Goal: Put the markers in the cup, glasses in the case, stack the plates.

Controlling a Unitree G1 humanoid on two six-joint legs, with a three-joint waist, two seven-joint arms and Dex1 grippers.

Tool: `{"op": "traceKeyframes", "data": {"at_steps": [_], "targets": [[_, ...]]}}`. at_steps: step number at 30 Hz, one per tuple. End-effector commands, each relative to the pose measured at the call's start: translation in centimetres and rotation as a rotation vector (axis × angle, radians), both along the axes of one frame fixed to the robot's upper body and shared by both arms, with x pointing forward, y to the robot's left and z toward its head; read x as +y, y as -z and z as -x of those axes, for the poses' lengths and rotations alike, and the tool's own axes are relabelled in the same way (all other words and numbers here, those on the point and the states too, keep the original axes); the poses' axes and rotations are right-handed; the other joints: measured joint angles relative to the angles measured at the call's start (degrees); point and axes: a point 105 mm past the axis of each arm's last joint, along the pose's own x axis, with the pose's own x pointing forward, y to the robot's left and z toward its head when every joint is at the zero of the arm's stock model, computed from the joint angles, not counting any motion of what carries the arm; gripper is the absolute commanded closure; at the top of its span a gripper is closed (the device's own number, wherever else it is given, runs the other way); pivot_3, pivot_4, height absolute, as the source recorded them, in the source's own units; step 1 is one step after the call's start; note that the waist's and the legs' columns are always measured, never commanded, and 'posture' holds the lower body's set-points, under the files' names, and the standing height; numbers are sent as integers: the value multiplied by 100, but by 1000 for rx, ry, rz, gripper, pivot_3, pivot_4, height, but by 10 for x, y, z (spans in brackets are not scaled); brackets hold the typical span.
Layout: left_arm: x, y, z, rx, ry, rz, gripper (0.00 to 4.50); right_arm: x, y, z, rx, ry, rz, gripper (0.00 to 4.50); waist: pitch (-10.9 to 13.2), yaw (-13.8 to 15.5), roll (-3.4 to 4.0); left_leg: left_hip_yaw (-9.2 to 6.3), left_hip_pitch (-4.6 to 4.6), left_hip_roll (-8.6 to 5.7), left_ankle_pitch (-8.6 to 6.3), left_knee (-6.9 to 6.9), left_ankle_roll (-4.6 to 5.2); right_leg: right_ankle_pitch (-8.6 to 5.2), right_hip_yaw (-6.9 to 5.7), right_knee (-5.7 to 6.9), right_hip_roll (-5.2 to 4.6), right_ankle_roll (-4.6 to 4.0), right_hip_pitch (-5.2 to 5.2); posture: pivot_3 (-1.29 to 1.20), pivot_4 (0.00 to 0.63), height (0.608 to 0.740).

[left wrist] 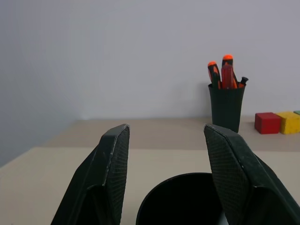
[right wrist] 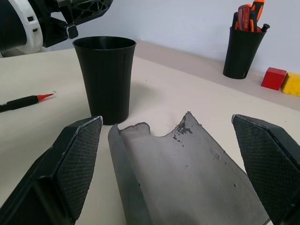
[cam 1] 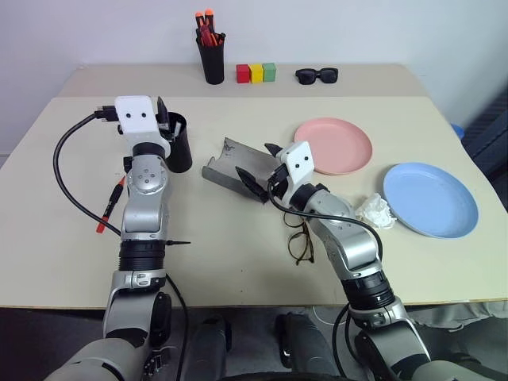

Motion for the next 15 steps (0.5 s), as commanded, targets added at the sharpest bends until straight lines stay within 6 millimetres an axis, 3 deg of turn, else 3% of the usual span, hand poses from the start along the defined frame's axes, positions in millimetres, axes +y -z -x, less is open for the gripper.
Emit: {"op": "traceKeyframes", "data": {"at_steps": [1,5,9,13,15], "targets": [[15,-23,10,-104,-80,43,1815,4,-13,4,-52,-16,-15,0,0,-1,0,0,0,0,0,0,0,0,0,0,0,0,0,0,150,740],[73,-26,28,-97,-372,153,1815,4,-11,5,-50,-17,-8,0,0,-25,0,-2,0,2,0,-1,0,0,0,2,2,0,-3,0,150,740],[120,1,39,124,-524,201,1815,3,-9,7,-45,-22,0,0,0,-26,0,-2,2,2,0,-2,0,0,0,5,4,0,-3,0,150,740],[129,35,44,397,-411,190,1815,3,-7,9,-37,-32,7,0,0,-19,0,-4,2,0,0,-1,0,0,-3,4,1,0,0,0,150,740],[122,52,49,529,-288,180,1267,4,-6,9,-33,-40,10,0,0,-16,0,-4,2,-1,0,-1,0,0,-3,4,0,0,1,0,150,740]]}}
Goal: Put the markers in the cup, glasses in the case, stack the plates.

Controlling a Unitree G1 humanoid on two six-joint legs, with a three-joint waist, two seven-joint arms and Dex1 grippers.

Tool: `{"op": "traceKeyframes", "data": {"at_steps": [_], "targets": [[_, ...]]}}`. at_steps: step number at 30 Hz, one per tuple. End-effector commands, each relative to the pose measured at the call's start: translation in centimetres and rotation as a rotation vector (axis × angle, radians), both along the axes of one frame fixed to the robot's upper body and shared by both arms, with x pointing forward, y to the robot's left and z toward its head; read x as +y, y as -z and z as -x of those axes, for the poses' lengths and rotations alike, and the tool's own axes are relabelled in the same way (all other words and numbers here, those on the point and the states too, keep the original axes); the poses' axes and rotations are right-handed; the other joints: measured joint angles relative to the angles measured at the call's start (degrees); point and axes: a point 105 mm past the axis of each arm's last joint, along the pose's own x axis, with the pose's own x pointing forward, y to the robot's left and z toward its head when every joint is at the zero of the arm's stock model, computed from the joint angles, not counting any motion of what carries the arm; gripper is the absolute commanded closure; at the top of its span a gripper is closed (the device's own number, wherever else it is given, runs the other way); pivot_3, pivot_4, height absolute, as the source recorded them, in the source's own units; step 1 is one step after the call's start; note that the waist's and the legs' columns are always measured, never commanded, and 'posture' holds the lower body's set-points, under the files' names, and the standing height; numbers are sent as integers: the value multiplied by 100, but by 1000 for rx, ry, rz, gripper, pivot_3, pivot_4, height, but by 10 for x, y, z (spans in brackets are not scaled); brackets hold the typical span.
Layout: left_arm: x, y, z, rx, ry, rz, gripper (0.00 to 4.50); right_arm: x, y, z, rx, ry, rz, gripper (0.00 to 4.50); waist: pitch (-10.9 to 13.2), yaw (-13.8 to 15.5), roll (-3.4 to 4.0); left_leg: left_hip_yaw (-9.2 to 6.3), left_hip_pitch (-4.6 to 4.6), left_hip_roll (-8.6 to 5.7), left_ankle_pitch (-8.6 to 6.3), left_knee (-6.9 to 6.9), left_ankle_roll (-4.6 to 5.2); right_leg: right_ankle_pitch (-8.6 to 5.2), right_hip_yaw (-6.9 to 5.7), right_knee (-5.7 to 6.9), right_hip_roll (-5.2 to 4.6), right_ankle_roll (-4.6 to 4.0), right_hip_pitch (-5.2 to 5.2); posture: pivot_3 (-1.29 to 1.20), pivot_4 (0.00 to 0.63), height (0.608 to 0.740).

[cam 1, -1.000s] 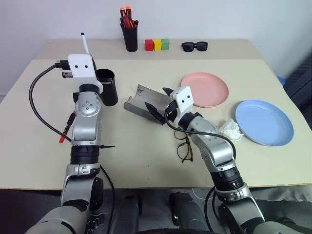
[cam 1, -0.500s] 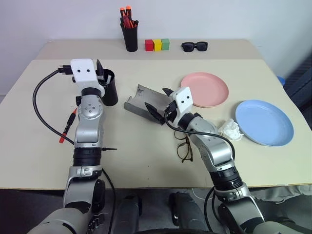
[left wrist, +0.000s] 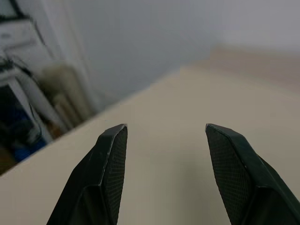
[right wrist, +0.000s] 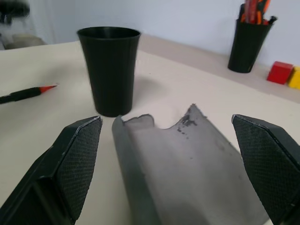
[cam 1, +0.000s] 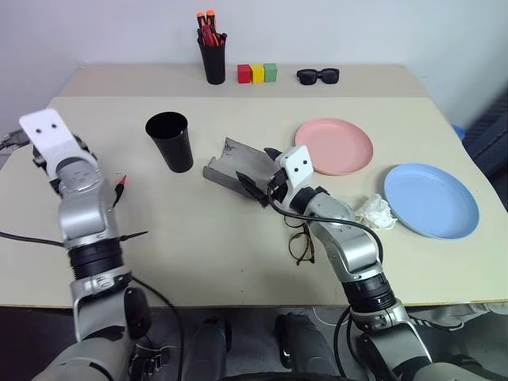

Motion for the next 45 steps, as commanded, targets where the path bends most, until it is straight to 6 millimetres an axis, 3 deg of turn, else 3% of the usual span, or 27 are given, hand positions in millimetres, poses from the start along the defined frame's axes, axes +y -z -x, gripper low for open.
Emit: {"op": "traceKeyframes", "data": {"at_steps": [1,3,12,17,25,26,29,32,34,37,39,41,45], "targets": [[-15,10,6,123,203,61,936,4,-14,6,-52,-29,-14,0,0,-7,0,-1,0,0,0,0,0,0,0,-1,0,0,0,0,150,740],[-20,20,13,204,273,64,70,5,-13,6,-50,-37,-12,0,0,-11,0,-1,0,1,0,0,0,0,0,0,1,-1,-1,0,150,740],[-29,49,31,442,392,226,70,10,-10,8,-41,-64,-6,0,0,-20,0,-1,3,4,0,-2,-1,0,0,0,1,-2,-2,0,150,740],[-31,57,34,483,391,285,70,9,-8,9,-39,-61,-2,0,0,-19,0,-2,3,4,0,-2,-2,0,0,0,0,-2,-2,0,150,740],[-30,50,23,431,366,251,3879,6,-6,10,-37,-50,4,0,0,-21,0,-2,4,5,0,-4,-3,0,1,0,-1,-3,-3,0,150,740],[-29,47,21,412,361,237,4437,6,-6,10,-37,-49,5,0,0,-19,0,-2,4,5,0,-4,-3,0,1,-1,-2,-3,-4,0,150,740],[-23,20,9,251,343,111,4437,6,-8,10,-41,-48,2,0,0,-1,0,-2,4,5,0,-4,-4,0,2,-1,-4,-4,-4,0,150,740],[-15,-42,1,-45,251,-146,4437,5,-14,8,-46,-45,-15,0,0,14,-1,-3,2,7,0,-5,-5,2,2,-6,-8,-5,-6,0,150,740],[-15,-69,2,-191,196,-224,4437,4,-17,6,-50,-38,-24,0,0,31,-1,-2,0,7,0,-6,-5,3,2,-9,-10,-7,-7,0,150,740],[-46,-107,-5,-409,255,-224,4437,3,-20,2,-55,-27,-33,0,-1,67,-2,1,-2,2,0,-3,-5,4,0,-11,-16,-6,-2,0,150,740],[-71,-119,-12,-473,312,-252,4437,3,-21,1,-56,-27,-35,0,-1,59,-3,3,-2,-2,0,-1,-5,4,0,-15,-17,-5,1,0,150,740],[-99,-123,-19,-494,384,-306,4437,5,-22,1,-58,-29,-35,0,-1,42,-3,4,-2,-4,0,-2,-4,5,0,-16,-15,-4,3,0,150,740],[-129,-114,-31,-528,441,-347,4437,6,-22,0,-60,-27,-40,0,-1,-11,-3,7,-2,-1,0,-6,-3,4,2,-11,-7,-3,-4,0,150,740]]}}
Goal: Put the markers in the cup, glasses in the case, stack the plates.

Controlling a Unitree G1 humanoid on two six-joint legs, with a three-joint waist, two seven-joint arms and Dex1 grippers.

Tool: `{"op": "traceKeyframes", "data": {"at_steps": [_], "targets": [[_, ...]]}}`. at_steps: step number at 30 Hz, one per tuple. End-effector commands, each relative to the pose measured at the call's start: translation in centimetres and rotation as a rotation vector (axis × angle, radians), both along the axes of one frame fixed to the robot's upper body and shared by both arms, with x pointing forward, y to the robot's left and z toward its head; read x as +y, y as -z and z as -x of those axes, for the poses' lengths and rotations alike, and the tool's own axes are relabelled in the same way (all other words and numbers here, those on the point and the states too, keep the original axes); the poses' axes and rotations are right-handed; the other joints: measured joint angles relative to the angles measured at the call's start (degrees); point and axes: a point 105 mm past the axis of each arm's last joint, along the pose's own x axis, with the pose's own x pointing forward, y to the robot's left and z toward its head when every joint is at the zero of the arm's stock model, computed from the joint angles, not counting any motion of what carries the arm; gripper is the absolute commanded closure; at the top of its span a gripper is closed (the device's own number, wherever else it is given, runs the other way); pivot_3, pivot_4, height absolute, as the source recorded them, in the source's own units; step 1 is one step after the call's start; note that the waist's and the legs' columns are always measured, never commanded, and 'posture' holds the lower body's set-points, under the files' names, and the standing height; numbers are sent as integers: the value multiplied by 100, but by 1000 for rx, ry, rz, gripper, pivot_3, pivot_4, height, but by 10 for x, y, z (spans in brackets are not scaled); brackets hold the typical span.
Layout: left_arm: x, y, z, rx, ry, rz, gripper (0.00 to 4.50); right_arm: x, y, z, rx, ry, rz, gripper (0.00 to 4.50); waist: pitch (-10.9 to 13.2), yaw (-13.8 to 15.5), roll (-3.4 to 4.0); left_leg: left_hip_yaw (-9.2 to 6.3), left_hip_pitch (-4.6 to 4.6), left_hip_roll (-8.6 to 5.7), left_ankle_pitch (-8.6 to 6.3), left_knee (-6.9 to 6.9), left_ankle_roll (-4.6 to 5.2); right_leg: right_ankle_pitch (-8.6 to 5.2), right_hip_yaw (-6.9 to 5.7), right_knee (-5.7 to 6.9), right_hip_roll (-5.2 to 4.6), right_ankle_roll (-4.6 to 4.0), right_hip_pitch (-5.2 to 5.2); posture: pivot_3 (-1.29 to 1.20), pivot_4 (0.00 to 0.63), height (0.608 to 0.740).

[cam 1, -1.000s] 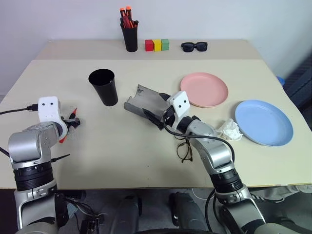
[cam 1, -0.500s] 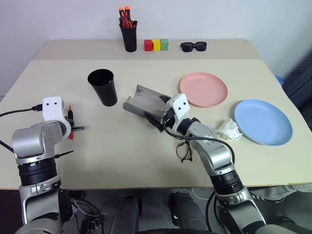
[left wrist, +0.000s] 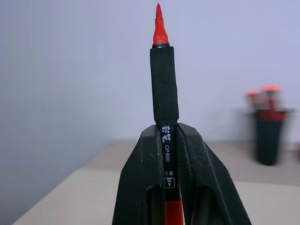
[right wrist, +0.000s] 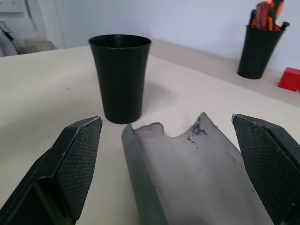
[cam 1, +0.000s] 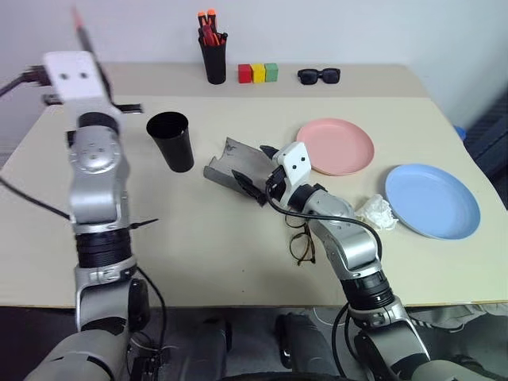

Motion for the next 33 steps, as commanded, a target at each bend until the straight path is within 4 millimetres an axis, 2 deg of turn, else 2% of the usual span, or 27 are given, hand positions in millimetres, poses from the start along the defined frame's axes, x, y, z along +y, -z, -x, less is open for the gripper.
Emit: {"op": "traceKeyframes", "data": {"at_steps": [1,7,15,19,23,30,33], "targets": [[-16,-7,-3,-89,6,-31,4437,2,-16,1,-52,0,-36,0,0,-16,0,0,1,2,0,-1,0,0,0,3,3,0,-2,0,150,740],[-29,7,-11,-102,20,-47,4437,-3,-20,2,-54,31,-78,0,0,8,0,-1,0,4,1,1,1,0,0,6,8,0,-3,0,150,740],[-28,21,-16,-63,10,-17,4437,-7,-23,2,-55,47,-102,0,0,19,0,-4,-1,1,1,4,1,0,-1,4,6,0,1,0,150,740],[-27,25,-16,-55,-2,-14,2888,-6,-23,2,-55,44,-104,0,0,7,0,-4,-1,2,1,3,1,0,-1,5,7,0,0,0,150,740],[-27,26,-14,-55,-8,-3,843,-5,-22,2,-54,38,-103,0,0,12,0,-4,-1,2,1,3,1,0,-1,5,8,0,0,0,150,740],[-26,25,-13,-62,-5,38,843,-4,-23,2,-54,31,-100,0,0,15,0,-4,-1,2,1,3,1,0,-1,5,8,0,1,0,150,740],[-37,17,-11,-80,64,50,843,-6,-22,3,-53,31,-94,0,0,15,0,-5,-1,2,1,3,1,0,-1,5,8,0,1,0,150,740]]}}
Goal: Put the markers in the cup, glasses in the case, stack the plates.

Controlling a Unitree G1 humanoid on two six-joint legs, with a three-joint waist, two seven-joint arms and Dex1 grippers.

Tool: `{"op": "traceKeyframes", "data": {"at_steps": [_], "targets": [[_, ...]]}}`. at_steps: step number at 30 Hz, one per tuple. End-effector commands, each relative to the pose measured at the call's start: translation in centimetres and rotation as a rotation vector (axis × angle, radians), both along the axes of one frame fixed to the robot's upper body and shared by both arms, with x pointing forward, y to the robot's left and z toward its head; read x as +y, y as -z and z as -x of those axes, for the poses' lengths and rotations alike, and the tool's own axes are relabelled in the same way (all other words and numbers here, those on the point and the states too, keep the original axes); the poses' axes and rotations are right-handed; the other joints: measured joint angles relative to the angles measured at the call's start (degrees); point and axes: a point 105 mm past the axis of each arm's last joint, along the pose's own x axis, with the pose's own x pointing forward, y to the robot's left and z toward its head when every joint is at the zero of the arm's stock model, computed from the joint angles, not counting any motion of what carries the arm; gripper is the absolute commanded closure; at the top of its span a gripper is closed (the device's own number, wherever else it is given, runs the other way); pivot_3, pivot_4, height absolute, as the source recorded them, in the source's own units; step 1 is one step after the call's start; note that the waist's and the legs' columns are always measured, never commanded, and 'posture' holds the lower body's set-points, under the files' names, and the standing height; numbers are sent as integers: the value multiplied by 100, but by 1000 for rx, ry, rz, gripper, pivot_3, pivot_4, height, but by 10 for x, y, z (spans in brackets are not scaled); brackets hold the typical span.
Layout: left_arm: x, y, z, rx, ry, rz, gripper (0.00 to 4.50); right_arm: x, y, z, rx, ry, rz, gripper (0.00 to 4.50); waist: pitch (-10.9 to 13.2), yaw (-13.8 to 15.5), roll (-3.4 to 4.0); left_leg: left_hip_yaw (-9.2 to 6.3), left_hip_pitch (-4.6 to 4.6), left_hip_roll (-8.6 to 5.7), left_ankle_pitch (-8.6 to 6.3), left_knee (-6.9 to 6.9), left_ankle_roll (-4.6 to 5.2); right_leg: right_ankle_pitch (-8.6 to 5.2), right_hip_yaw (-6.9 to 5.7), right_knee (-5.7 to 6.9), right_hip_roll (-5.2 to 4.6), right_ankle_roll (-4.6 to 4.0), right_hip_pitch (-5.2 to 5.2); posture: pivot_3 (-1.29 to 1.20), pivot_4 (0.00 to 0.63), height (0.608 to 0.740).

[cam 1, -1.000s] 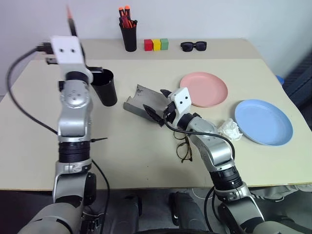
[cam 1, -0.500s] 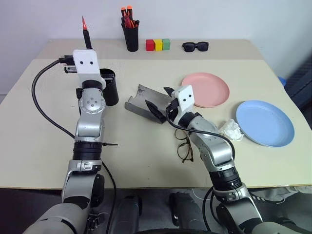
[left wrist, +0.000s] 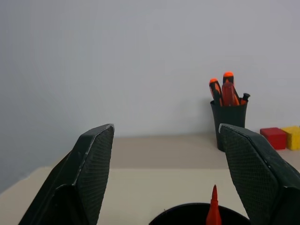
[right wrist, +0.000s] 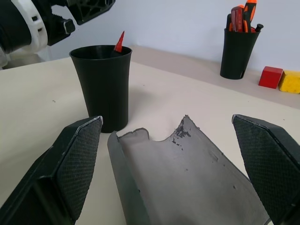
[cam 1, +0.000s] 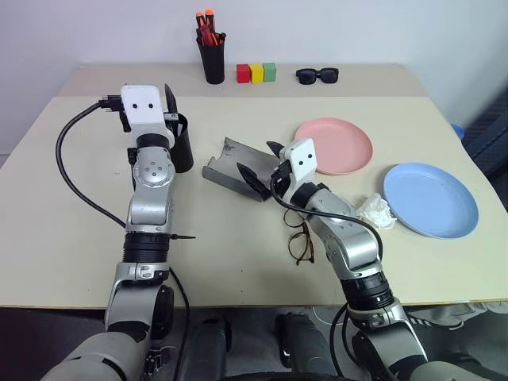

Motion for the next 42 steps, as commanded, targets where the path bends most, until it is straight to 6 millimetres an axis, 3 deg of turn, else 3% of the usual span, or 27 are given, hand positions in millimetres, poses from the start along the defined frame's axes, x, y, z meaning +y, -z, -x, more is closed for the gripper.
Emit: {"op": "traceKeyframes", "data": {"at_steps": [1,4,5,7,10,17,25,35,38,42], "targets": [[-16,-25,9,-83,111,10,843,0,-16,6,-59,-18,-21,0,0,-1,0,0,0,0,0,0,0,0,0,0,0,0,0,0,150,740],[-63,-25,16,-28,467,-40,843,-10,-13,7,-60,-17,13,0,0,12,0,0,-1,0,0,0,0,0,0,-1,0,0,1,0,150,740],[-77,-21,21,9,574,-80,579,-14,-13,8,-64,-18,29,0,0,11,0,0,-1,0,0,0,0,0,0,-1,0,0,2,0,150,740],[-94,-9,24,107,686,-168,38,-24,-13,11,-67,-30,65,0,1,9,1,2,-1,-2,0,0,0,-1,0,-4,-2,0,4,0,150,740],[-106,16,25,276,789,-299,38,-37,-10,24,-55,-89,149,0,1,-18,2,2,1,-2,0,1,0,-1,1,-4,0,0,5,0,150,740],[-100,62,9,617,995,-445,38,-76,6,57,44,-188,358,0,4,-19,4,0,2,2,0,0,2,-5,1,-5,8,-1,4,0,150,740],[-105,75,5,787,1255,-663,38,-99,18,75,138,-187,418,0,6,8,1,3,-12,1,-3,3,8,-7,0,-24,5,3,4,0,150,740],[-97,98,5,955,1325,-858,38,-113,27,89,188,-153,438,0,7,10,-1,4,-24,1,-8,8,17,-9,0,-29,4,7,-1,0,150,740],[-95,101,2,968,1311,-875,763,-113,28,89,187,-145,434,0,7,8,-2,3,-25,1,-8,10,17,-9,0,-28,4,7,-1,0,150,740],[-98,100,2,940,1326,-862,2670,-112,30,88,186,-142,431,0,7,15,-2,1,-27,1,-8,11,17,-10,0,-27,4,9,-2,0,150,740]]}}
